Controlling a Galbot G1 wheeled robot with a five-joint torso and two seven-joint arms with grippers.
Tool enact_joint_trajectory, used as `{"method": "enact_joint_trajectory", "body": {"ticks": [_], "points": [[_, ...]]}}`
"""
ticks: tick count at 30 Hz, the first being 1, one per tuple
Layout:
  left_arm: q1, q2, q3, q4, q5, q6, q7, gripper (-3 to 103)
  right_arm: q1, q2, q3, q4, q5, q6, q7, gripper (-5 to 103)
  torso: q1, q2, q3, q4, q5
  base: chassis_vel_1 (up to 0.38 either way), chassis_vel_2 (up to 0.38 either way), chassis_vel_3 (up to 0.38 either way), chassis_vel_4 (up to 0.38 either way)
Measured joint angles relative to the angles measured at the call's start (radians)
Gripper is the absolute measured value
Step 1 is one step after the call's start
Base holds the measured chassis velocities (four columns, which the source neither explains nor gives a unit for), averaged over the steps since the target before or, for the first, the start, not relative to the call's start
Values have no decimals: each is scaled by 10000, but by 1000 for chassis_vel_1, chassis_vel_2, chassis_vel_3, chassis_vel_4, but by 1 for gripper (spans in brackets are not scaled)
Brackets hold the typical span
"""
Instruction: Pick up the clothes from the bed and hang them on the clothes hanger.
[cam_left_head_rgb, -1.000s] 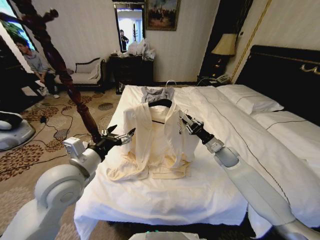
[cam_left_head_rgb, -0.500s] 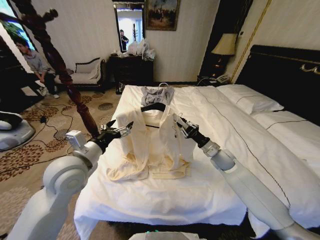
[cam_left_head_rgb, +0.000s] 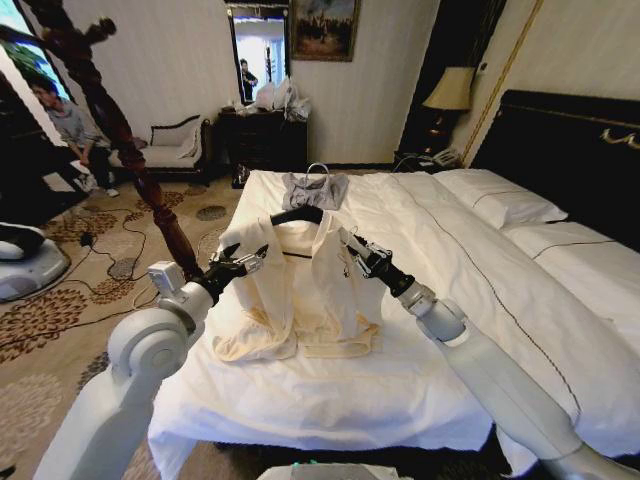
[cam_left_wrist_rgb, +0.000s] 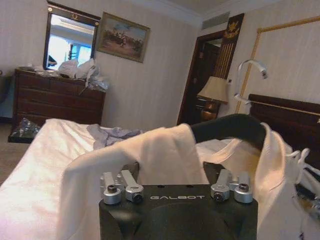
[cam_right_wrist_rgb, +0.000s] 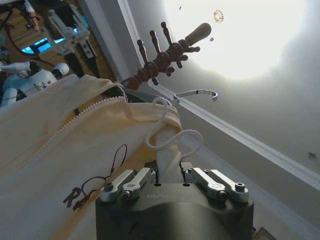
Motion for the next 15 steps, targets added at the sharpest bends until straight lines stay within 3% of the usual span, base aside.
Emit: {"method": "enact_joint_trajectory", "body": {"ticks": [2,10,13,15], "points": [[-64,-17,74,25,0,0,2,67,-30,28,-54,25,0,2,-4,20,0,1,0,0,0,0,0,0,0],[-134,-1,162,204,33,-2,18,64,4,31,-76,135,27,8,-34,20,0,0,0,1,-1,0,0,0,0],[-220,-9,222,300,41,-61,63,52,-51,12,-72,205,53,16,-42,20,0,0,0,0,-1,0,0,0,0],[-241,-14,239,316,41,-79,80,52,-65,11,-72,216,55,17,-44,20,0,1,0,0,-1,0,0,0,0]]}}
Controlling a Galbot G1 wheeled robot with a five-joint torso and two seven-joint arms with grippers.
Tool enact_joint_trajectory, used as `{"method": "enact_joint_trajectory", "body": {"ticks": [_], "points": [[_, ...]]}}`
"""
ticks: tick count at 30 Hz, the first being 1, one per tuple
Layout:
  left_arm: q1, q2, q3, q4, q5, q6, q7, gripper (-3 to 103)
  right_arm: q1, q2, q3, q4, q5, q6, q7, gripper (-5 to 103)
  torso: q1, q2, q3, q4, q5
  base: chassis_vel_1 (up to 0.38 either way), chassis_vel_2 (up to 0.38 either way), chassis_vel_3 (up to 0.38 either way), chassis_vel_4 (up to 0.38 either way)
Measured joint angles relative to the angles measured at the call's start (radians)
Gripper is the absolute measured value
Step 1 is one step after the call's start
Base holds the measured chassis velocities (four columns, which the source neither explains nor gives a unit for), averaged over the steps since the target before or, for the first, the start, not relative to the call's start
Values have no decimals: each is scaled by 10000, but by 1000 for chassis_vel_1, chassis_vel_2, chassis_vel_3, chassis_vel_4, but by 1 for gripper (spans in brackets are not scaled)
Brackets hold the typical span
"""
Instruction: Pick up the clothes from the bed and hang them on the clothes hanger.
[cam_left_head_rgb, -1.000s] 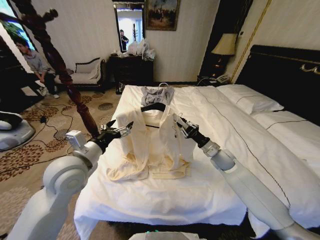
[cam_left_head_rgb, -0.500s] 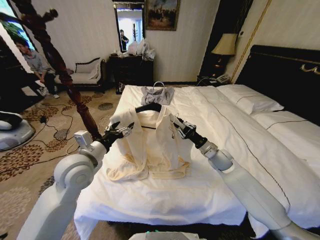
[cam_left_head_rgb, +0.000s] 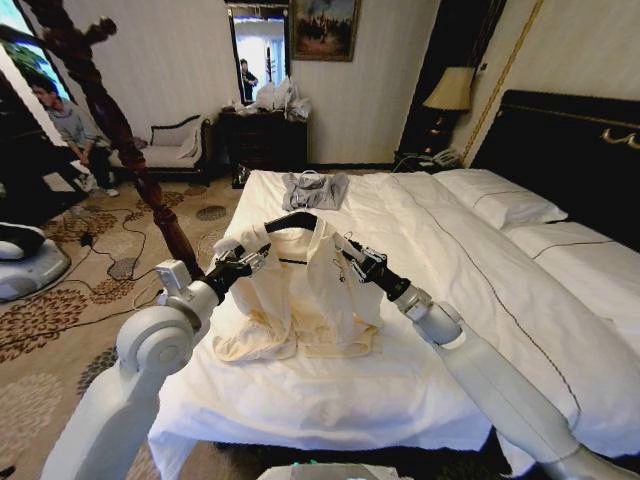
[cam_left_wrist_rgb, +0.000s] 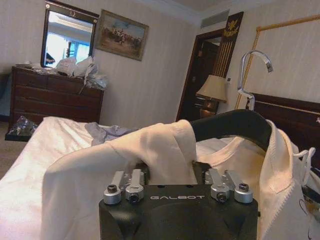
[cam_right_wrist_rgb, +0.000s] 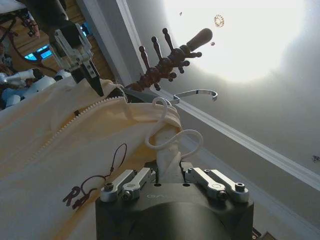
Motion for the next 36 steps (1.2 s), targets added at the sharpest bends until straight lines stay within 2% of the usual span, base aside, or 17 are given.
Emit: {"method": "enact_joint_trajectory", "body": {"ticks": [4,6,7,10,12,13,21,25,30,35,36], "points": [[-113,-34,101,41,-3,-81,126,30,-58,-6,1,30,12,20,-19,20,0,0,0,0,0,0,0,0,0],[-129,-36,111,42,-4,-111,176,30,-62,-9,1,31,18,22,-22,20,0,0,0,0,1,0,0,0,0],[-154,-37,116,39,-6,-183,286,19,-67,-11,9,30,27,24,-24,20,0,0,0,0,0,0,0,0,0],[-192,-33,113,-9,-30,-241,435,14,-76,-11,18,25,32,31,-30,20,0,0,0,1,0,0,0,0,0],[-252,-15,103,-53,-100,-253,534,3,-102,-11,23,5,44,48,-33,20,0,0,0,0,1,0,0,0,0],[-294,-3,102,-59,-151,-261,574,2,-113,-12,24,-2,51,61,-33,20,0,0,0,0,0,0,0,0,0],[-1023,176,259,140,-475,-435,749,0,-147,5,-26,-7,23,204,-238,20,0,0,0,0,-2,0,0,0,0],[-2146,563,500,492,-1039,-441,717,0,-201,-9,70,-14,-130,398,-491,20,1,0,0,-1,1,0,0,0,0],[-2772,859,785,702,-1243,-441,716,0,-233,-28,168,-14,-159,471,-532,20,0,0,0,0,0,0,0,0,0],[-3513,1161,1354,969,-1412,-531,1071,0,-257,-31,220,-14,-153,553,-553,20,0,0,0,0,0,0,0,0,0],[-3743,1223,1550,1072,-1478,-606,1290,0,-265,-29,224,-11,-143,589,-567,20,1,0,0,0,0,0,0,0,0]]}}
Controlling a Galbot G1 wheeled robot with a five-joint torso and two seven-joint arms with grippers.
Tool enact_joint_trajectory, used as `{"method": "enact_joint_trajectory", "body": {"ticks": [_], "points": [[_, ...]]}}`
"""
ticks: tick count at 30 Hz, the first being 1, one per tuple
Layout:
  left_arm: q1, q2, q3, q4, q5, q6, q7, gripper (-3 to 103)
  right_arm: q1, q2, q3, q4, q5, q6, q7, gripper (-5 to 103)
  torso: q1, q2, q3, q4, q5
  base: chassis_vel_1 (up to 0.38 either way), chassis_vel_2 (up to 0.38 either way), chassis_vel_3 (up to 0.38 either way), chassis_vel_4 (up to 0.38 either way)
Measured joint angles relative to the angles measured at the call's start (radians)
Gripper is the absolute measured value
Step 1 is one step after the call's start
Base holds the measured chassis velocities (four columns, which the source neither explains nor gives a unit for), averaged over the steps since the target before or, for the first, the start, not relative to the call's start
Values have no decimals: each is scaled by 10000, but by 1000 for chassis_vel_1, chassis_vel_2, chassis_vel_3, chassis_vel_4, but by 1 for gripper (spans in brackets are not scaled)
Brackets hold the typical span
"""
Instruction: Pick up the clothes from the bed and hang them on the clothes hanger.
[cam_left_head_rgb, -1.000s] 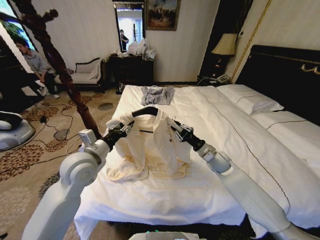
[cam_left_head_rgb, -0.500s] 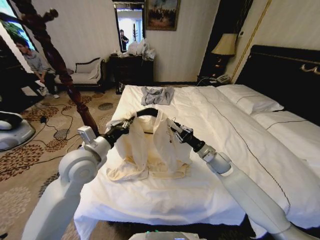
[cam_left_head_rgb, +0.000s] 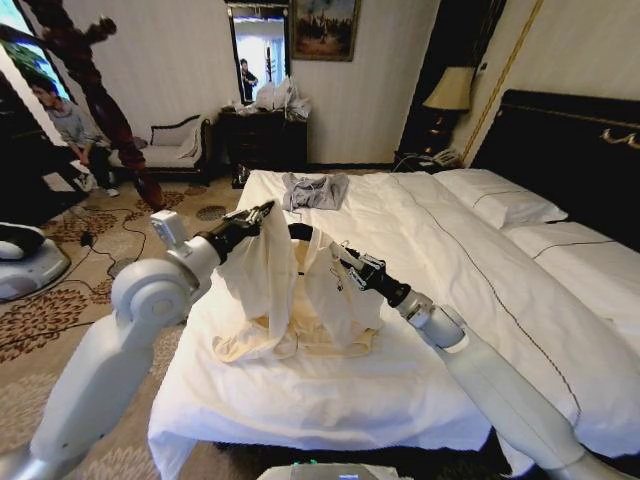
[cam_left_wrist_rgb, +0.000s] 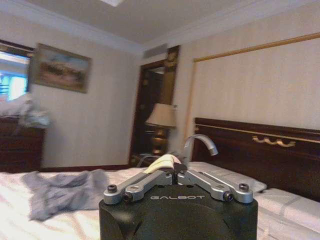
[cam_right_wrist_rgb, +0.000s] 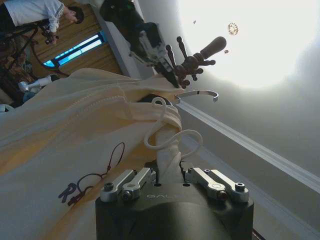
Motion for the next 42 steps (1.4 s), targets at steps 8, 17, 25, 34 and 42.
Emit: {"method": "enact_joint_trajectory", "body": {"ticks": [8,17,25,34,42], "points": [[-453,337,471,117,-176,-377,1439,0,15,0,62,0,279,249,-211,20,-1,1,0,0,0,0,0,0,0],[-527,915,-285,199,-773,-770,2637,0,123,25,-116,-65,735,595,-647,20,0,1,-1,2,-1,0,0,0,0],[190,1222,69,-170,497,-833,2534,2,227,22,-174,207,1582,542,-703,20,0,0,-1,2,-2,0,0,0,0],[283,1218,-82,-853,279,292,2156,34,148,-183,-69,437,2238,500,-900,20,0,2,-1,-2,0,0,0,0,0],[1138,1747,-1023,-1994,-489,958,2259,61,143,-156,126,349,2520,516,-850,20,-2,2,-1,3,0,0,0,0,0]]}}
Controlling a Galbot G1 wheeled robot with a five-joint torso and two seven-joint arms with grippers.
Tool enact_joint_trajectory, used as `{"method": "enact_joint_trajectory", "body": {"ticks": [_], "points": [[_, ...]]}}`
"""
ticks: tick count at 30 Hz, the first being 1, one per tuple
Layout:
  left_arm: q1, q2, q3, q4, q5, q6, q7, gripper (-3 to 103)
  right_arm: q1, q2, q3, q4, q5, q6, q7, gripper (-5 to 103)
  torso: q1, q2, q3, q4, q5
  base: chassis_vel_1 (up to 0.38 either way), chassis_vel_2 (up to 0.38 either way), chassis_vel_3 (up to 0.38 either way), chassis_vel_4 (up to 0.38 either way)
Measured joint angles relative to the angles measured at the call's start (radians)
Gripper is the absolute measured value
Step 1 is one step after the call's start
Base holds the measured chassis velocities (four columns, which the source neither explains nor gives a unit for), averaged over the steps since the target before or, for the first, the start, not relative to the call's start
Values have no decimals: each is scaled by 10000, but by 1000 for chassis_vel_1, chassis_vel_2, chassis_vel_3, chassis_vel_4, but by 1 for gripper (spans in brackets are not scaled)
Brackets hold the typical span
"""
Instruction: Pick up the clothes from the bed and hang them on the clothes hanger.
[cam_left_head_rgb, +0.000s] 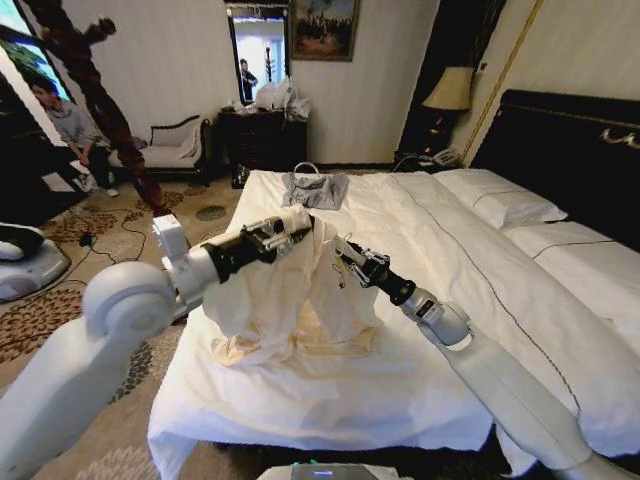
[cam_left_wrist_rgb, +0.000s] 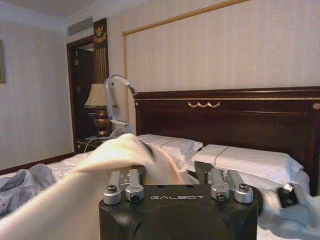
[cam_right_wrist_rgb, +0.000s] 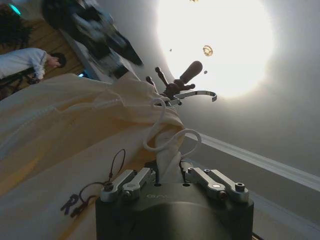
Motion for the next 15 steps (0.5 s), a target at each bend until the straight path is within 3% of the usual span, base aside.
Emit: {"method": "enact_joint_trajectory", "body": {"ticks": [1,2,3,5,8,15], "points": [[168,109,-147,-181,-48,8,16,67,29,-5,60,-13,82,0,18,20,0,0,0,-1,0,0,0,0,0],[586,345,-459,-616,-73,3,17,83,87,-74,239,-27,145,0,98,20,0,0,0,-4,0,0,0,0,0],[709,375,-597,-741,-76,-29,9,88,87,-92,286,-38,146,8,137,20,0,-1,0,-3,0,0,0,0,0],[832,386,-831,-831,-76,-100,-55,88,81,-106,322,-69,144,32,161,20,0,0,0,-3,-1,0,0,0,0],[780,387,-1654,-801,-170,-223,-663,99,-10,-110,388,-249,-123,297,128,20,0,0,0,-3,-2,0,0,0,0],[706,994,-3237,27,-778,-215,-1121,100,-226,81,319,-489,-748,739,-87,20,1,-1,2,-4,1,0,0,0,0]]}}
